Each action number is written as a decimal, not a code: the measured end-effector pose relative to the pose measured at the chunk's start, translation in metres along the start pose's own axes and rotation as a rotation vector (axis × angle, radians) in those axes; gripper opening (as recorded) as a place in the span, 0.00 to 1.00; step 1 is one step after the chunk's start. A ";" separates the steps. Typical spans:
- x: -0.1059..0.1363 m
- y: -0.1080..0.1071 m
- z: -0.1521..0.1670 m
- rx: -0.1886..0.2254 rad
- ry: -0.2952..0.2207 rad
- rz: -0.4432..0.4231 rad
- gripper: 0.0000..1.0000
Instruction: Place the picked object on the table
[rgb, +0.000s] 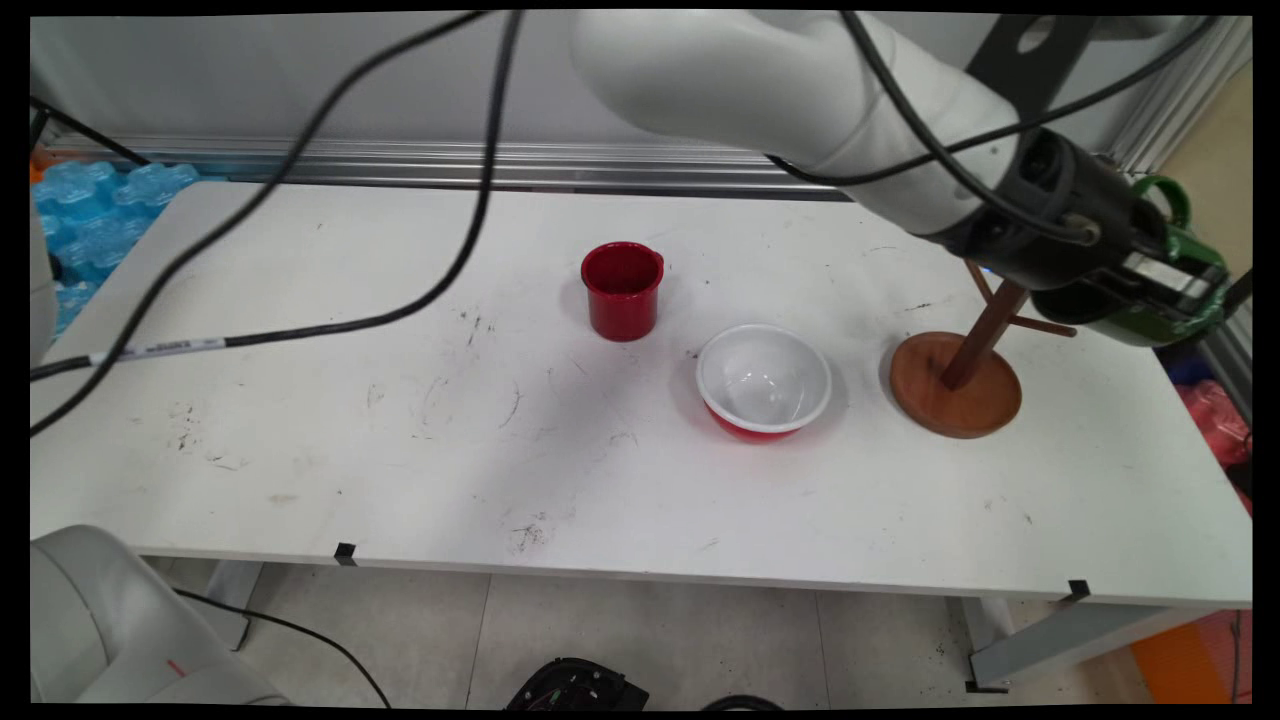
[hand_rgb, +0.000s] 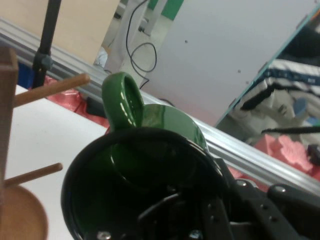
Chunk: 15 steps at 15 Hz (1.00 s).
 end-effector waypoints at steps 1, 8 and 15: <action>0.001 0.000 -0.008 0.004 -0.011 0.020 0.00; 0.002 -0.002 -0.069 0.033 -0.088 0.115 0.00; 0.001 -0.004 -0.115 0.080 -0.134 0.128 0.00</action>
